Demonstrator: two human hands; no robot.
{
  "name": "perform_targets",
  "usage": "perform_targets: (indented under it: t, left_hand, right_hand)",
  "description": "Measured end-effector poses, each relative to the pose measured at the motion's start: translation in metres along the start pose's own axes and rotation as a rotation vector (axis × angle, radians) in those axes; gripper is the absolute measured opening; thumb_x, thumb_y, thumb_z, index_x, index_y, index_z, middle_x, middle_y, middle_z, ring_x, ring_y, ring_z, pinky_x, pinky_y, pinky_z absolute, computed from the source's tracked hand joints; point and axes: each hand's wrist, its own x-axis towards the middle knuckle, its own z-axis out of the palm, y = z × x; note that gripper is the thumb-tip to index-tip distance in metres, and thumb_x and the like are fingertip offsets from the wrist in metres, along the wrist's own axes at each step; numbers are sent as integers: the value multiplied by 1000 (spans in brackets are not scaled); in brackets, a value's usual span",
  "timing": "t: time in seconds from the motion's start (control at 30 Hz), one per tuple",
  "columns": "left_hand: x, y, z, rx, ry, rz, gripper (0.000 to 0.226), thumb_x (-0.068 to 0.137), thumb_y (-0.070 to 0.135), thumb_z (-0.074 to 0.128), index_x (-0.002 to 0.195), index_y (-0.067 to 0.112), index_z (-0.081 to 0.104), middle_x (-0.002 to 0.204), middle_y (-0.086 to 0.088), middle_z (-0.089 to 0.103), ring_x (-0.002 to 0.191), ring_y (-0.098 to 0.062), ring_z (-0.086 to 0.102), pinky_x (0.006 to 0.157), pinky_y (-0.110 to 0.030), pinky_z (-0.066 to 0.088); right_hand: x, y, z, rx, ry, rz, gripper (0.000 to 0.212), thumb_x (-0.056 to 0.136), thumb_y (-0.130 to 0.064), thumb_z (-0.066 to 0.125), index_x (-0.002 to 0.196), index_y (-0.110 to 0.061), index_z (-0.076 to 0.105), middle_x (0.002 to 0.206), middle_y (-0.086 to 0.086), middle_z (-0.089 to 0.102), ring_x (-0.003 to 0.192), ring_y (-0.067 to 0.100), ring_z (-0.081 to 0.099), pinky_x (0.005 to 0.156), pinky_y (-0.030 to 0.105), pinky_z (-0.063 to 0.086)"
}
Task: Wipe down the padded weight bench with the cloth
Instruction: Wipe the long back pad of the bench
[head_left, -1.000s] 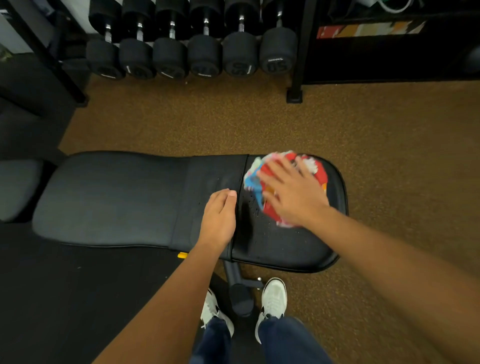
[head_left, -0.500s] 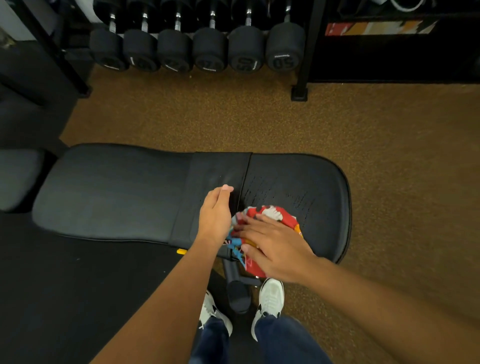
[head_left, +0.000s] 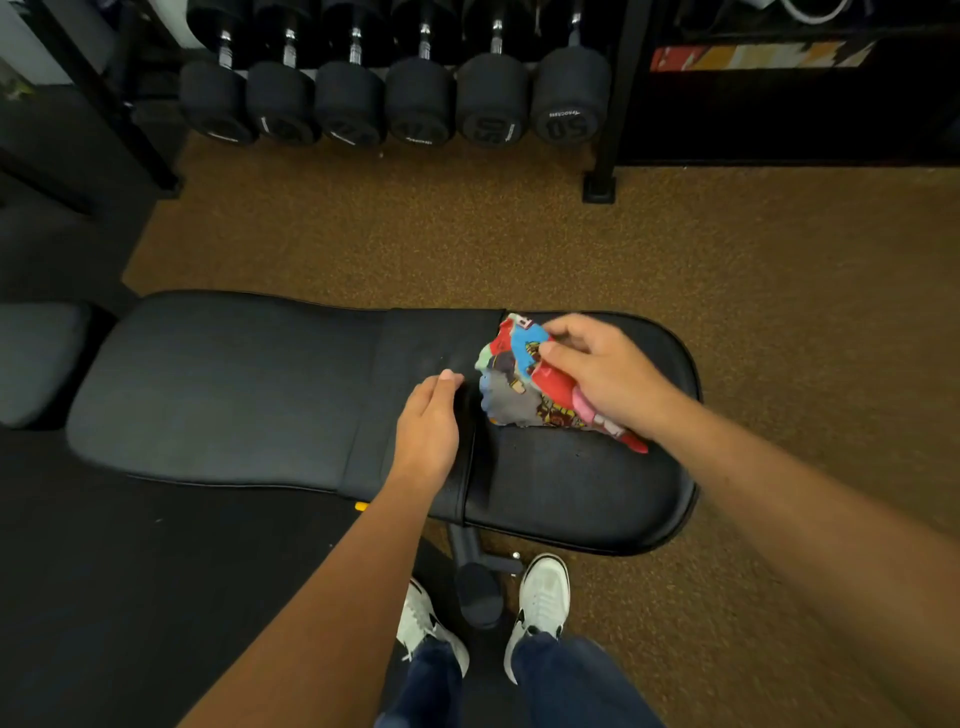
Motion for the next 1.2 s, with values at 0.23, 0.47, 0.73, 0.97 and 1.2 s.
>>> perform_targets:
  t: [0.23,0.47,0.73,0.97,1.2]
  left_hand:
    - [0,-1,-1,-1,-11,-10,33,100,36,35,112,24,64,120,6,58,113,-8,48,101,-27,33]
    - [0,-1,-1,33,-17,23,36,100,33,37,117,17,64,122,2,58,112,-8,48,93,-22,29]
    - [1,-2,-8,6,-59,0,36,99,35,37,116,19,64,122,5,56,117,-11,47,104,-31,34]
    - [4,-7,-13,-31,-96,-21,36,99,39,35,110,24,66,122,9,59,119,-8,48,109,-39,35]
    - [6,-7,-15,-116,-89,-22,32,99,33,38,100,23,68,108,9,64,108,-6,54,106,-38,38]
  right_hand:
    - [31,10,-5,-894,175,-398,44,92,-28,55,135,-17,53,134,5,52,126,26,46,102,40,34]
    - [5,51,47,-1418,20,-357,73,95,-56,21,152,-10,22,160,15,15,148,33,2,117,53,3]
    - [-38,74,35,-1348,-243,-633,61,96,-58,29,146,-23,36,154,5,30,145,24,22,116,50,20]
    - [36,48,8,-1432,119,-268,68,97,-54,12,152,-16,23,160,9,20,148,28,8,118,51,1]
    - [-21,58,71,-1406,-114,-473,66,98,-51,18,152,-11,17,159,11,12,148,27,1,118,50,-1]
